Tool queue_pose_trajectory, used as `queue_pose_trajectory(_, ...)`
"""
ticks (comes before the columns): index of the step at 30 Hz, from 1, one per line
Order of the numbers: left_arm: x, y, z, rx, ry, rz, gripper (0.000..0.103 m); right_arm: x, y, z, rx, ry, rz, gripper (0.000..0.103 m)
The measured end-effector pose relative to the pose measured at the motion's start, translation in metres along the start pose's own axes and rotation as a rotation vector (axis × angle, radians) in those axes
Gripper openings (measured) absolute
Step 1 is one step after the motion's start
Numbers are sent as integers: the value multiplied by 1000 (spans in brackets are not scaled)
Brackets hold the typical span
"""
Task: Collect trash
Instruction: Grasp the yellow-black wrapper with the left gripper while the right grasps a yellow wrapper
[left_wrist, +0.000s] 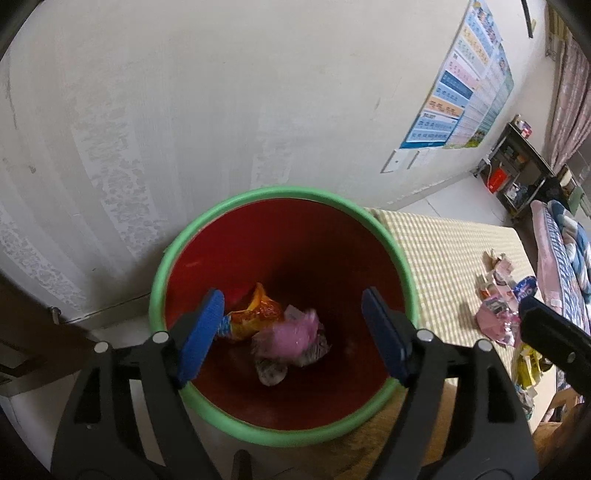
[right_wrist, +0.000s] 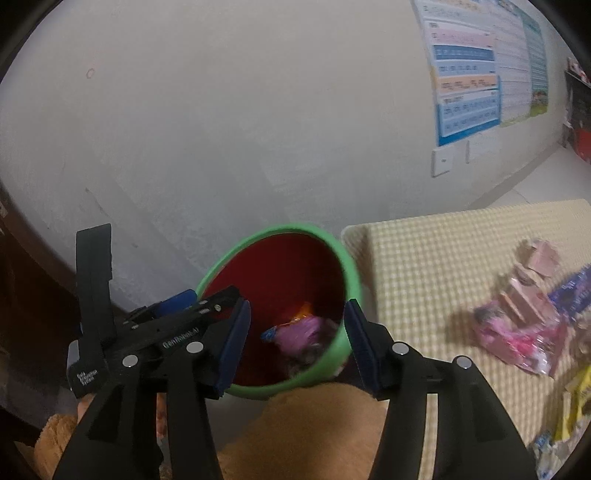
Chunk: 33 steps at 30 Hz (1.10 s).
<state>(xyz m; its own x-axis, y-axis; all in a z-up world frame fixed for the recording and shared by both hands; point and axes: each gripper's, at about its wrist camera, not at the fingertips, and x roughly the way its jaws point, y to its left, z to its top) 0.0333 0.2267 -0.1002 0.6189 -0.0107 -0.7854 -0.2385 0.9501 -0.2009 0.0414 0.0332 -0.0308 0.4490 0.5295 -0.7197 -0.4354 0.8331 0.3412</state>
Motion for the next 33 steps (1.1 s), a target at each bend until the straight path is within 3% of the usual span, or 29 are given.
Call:
queue_pose_trajectory(4,-6,-18,-2,31,0,-29,75,-36,-27,-7,29,-22,-76,54)
queue_pose_trajectory(9,-16,-54,-9,101,5,-96,75,-93,-103,-25,153,-55,-267,62)
queue_pose_trajectory(11,-19,-75,-16,131,28,-146,75,-108,-143,-43,230,-25,-387,64)
queue_pose_trajectory(15,-22,-125,-38,216,103,-256,75,-116,-211,-87,405,43,-486,64)
queue_pose_trajectory(18,-24,-172,-68,345,175,-318,75,-110,-247,-113,531,98,-457,64)
queue_pose_trajectory(22,-24,-223,-112,528,256,-362,80,-99,-267,-116,557,126,-436,64)
queue_pose_trajectory(26,-15,-242,-136,640,286,-319,80,-83,-276,-115,562,137,-410,64)
queue_pose_trajectory(27,-9,-244,-137,645,306,-309,80,-80,-277,-116,567,139,-396,62)
queue_pose_trajectory(29,3,-249,-143,651,362,-306,80,-79,-277,-115,576,136,-363,48)
queue_pose_trajectory(32,15,-258,-155,685,392,-284,79,-80,-271,-108,537,130,-390,42)
queue_pose_trajectory(33,19,-258,-157,685,401,-278,73,-81,-270,-108,535,128,-391,40)
